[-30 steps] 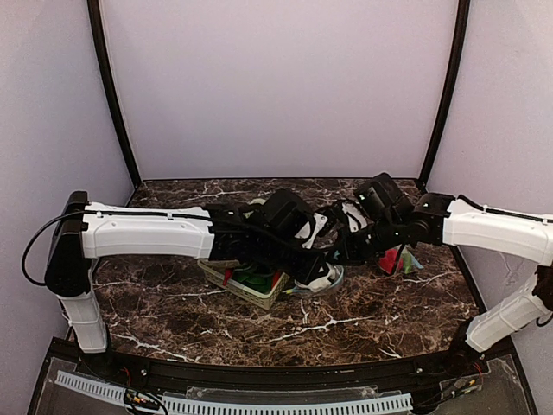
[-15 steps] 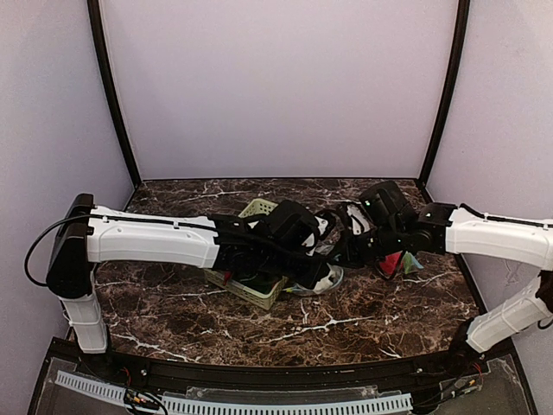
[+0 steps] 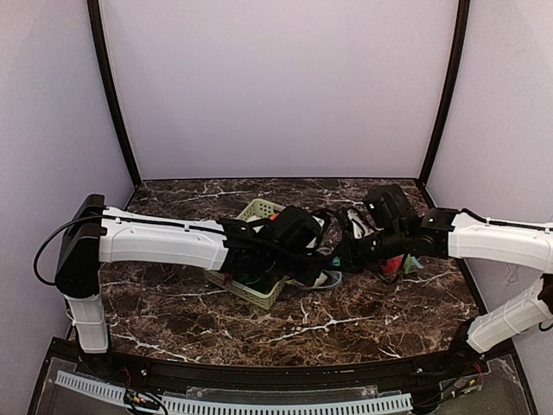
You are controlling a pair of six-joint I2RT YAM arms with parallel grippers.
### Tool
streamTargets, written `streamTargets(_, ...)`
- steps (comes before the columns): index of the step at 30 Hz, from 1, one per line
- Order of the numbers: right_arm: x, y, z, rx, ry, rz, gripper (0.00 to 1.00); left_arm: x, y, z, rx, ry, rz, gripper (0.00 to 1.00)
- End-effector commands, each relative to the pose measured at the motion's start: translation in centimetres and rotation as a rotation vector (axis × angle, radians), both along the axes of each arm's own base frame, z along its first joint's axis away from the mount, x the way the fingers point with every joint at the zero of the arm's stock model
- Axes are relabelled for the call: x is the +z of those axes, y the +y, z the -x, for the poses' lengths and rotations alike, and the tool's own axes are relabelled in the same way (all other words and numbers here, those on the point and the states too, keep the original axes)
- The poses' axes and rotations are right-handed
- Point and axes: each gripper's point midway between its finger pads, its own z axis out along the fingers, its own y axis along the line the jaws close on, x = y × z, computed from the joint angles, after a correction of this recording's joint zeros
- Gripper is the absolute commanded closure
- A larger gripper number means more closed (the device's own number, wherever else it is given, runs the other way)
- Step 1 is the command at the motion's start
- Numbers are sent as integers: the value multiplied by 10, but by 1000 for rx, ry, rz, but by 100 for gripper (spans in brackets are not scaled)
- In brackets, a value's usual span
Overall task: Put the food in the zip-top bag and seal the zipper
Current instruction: Place the fake vegetable in the zipper food storage bag.
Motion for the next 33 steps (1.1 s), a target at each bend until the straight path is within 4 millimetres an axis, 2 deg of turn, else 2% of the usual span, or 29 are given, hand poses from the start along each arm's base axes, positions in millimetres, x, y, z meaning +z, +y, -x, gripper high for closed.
streamTargets(1, 3, 8, 9, 31, 32, -69, 100, 14, -7, -8, 2, -34, 63, 91)
streamTargets(5, 4, 1, 9, 3, 39, -97, 100, 38, -24, -2, -49, -49, 208, 91)
streamTargets(7, 6, -2, 8, -5, 44, -116, 100, 41, -25, -1, -54, -54, 249, 89)
streamTargets(10, 6, -4, 8, -11, 50, -130, 100, 37, -25, -1, -59, -52, 255, 86)
streamTargets(14, 2, -6, 8, -23, 63, -141, 100, 21, -31, 5, -99, -16, 242, 81)
streamTargets(17, 0, -10, 5, -43, 64, -140, 100, 15, -30, 8, -112, 0, 228, 71)
streamTargets(19, -2, -14, 3, -59, 65, -137, 100, 18, -29, 10, -124, -2, 224, 65)
streamTargets(22, -4, -21, -1, -84, 64, -135, 100, 30, -28, 15, -159, -12, 229, 56)
streamTargets(24, -6, -23, -2, -90, 66, -133, 100, 39, -30, 22, -206, -8, 242, 45)
streamTargets(28, -8, -26, -4, -95, 67, -129, 100, 53, -32, 38, -293, 15, 268, 32)
streamTargets(33, -6, -29, -7, -101, 62, -135, 100, 75, -22, 49, -345, -5, 294, 23)
